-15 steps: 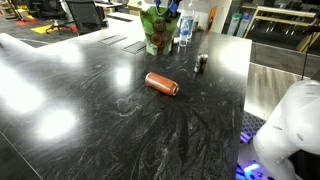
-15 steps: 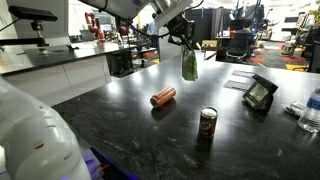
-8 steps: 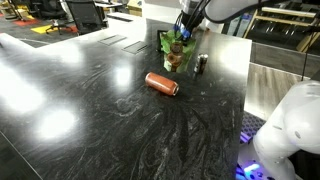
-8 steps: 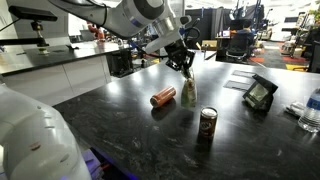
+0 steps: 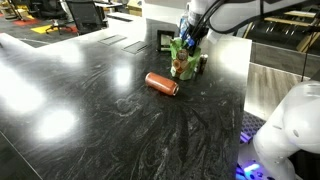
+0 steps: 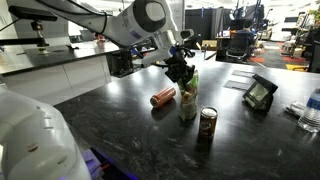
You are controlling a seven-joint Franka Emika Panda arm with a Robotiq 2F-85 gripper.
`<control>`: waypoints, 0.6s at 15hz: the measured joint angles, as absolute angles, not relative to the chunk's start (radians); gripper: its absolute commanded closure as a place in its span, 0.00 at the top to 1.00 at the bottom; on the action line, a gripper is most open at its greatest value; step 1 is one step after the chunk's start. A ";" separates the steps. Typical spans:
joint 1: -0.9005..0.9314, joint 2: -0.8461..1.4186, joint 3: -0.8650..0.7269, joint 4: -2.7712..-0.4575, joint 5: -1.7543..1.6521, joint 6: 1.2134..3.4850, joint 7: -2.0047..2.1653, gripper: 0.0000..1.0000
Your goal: Move the green packet to the right
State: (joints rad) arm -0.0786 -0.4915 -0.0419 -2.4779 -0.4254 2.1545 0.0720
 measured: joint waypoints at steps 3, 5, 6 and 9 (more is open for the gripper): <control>-0.080 -0.535 -0.041 -2.480 -0.423 2.145 0.074 0.71; -0.079 -0.580 -0.034 -2.479 -0.423 2.123 0.072 0.84; -0.077 -0.606 -0.032 -2.477 -0.419 2.110 0.066 0.92; -0.068 -0.679 -0.032 -2.462 -0.357 2.045 0.013 1.00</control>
